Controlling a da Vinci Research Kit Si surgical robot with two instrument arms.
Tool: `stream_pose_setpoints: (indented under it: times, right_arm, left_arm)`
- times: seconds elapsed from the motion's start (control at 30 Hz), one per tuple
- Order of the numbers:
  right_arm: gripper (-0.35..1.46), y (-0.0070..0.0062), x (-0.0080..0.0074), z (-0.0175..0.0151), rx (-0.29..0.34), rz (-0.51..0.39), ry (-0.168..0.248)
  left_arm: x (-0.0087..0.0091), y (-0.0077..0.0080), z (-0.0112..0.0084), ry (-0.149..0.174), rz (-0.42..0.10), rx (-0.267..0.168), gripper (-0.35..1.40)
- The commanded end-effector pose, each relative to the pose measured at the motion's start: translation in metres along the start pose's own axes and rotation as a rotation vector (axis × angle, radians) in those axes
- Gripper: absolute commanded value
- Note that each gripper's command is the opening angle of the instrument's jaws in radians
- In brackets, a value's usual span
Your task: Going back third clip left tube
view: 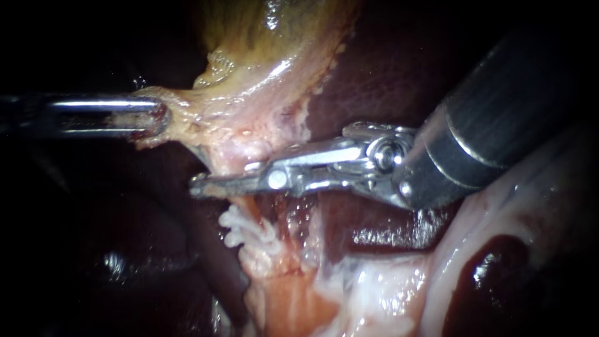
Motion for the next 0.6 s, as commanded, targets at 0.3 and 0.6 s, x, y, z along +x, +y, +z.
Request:
stream_pose_setpoints:
  times: [0.3, 0.6]
  right_arm:
    - [0.39, 0.0012, -0.0003, 0.0006, 0.022, -0.127, -0.018]
    - [0.5, 0.0029, -0.0007, 0.0015, 0.008, -0.197, 0.025]
  left_arm:
    - [-0.0001, 0.0, 0.0, 0.0, 0.001, 0.0, -0.35]
    - [-0.0001, 0.0001, -0.0002, 0.0, 0.001, 0.0, -0.35]
